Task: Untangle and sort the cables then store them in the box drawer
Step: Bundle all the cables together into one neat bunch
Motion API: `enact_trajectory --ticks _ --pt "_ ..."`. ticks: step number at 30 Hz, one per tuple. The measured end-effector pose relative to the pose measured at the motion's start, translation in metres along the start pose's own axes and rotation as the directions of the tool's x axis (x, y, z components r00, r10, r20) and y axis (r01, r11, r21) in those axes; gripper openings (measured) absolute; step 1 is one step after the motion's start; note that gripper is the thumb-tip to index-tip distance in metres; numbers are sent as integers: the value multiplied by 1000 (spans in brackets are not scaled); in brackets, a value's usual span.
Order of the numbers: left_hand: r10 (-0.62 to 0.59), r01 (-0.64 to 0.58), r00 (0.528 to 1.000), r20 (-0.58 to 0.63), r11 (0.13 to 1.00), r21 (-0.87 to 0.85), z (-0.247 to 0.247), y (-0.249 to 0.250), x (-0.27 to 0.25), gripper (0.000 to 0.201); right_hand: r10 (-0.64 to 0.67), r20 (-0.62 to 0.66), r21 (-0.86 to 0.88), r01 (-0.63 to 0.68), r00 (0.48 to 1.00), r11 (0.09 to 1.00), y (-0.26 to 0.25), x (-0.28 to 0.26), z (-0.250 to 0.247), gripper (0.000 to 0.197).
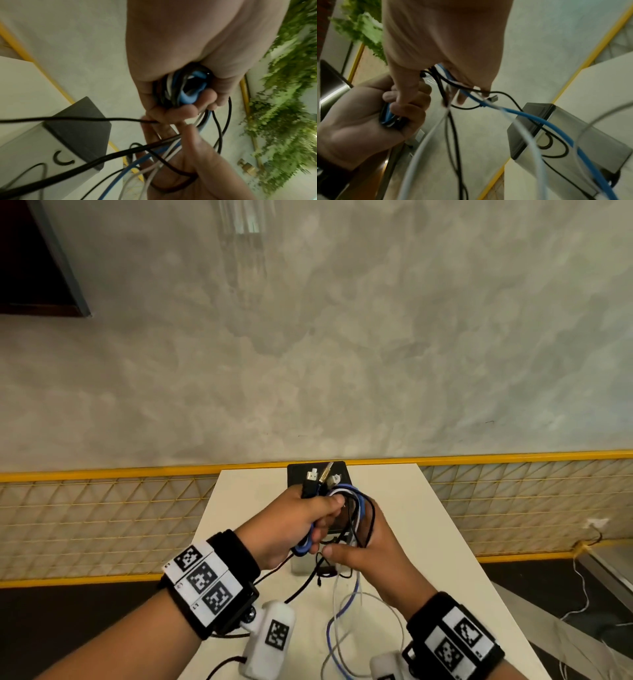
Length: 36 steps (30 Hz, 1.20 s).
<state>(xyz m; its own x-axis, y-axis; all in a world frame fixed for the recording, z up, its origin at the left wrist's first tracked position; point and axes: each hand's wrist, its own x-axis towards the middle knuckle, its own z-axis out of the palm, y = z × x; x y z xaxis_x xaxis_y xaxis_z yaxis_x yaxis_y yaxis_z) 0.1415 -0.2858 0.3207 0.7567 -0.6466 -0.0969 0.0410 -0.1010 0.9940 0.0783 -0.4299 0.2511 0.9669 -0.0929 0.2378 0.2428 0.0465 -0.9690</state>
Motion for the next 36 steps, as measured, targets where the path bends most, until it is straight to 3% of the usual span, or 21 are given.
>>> enact_trajectory --ticks 3,7,11,14,17,20,23,27,29,32,34,36 --pt "62 -64 996 -63 997 -42 -1 18 4 31 57 27 158 -60 998 986 -10 4 4 21" --pt "107 -136 977 -186 979 -152 -17 34 15 31 131 31 117 -134 991 984 -1 0 -4 3" --pt "68 -119 962 -263 976 -182 -12 10 15 30 -59 -234 -108 34 970 994 0 3 -4 26" --pt "100 -135 948 -303 986 -97 4 -16 13 24 -130 -230 -304 56 964 951 2 2 9 43" --pt "123 -164 960 -252 976 -147 19 -29 11 14 -100 -183 -513 -8 978 858 2 -2 19 44" --pt "54 -94 985 -165 965 -244 23 -31 11 9 -84 -103 -682 -9 991 731 1 -9 27 44" --pt "-59 -10 973 -222 955 -297 23 -31 15 6 -41 -10 -859 12 999 512 5 -17 29 56" --pt "-154 28 949 -276 911 -412 20 -34 22 15 33 40 -938 26 999 345 11 -25 31 71" --pt "-149 10 946 -287 901 -434 22 -34 24 16 10 50 -927 43 999 373 15 -25 30 75" --pt "-122 -43 947 -299 870 -491 24 -29 27 11 -68 -8 -762 38 998 646 17 -26 27 78" --pt "-128 -66 940 -317 842 -535 22 -28 30 10 -73 -121 -609 -16 990 793 22 -24 21 66" --pt "-138 -76 933 -332 827 -558 20 -28 31 10 31 -220 -453 -130 975 882 30 -21 14 46"
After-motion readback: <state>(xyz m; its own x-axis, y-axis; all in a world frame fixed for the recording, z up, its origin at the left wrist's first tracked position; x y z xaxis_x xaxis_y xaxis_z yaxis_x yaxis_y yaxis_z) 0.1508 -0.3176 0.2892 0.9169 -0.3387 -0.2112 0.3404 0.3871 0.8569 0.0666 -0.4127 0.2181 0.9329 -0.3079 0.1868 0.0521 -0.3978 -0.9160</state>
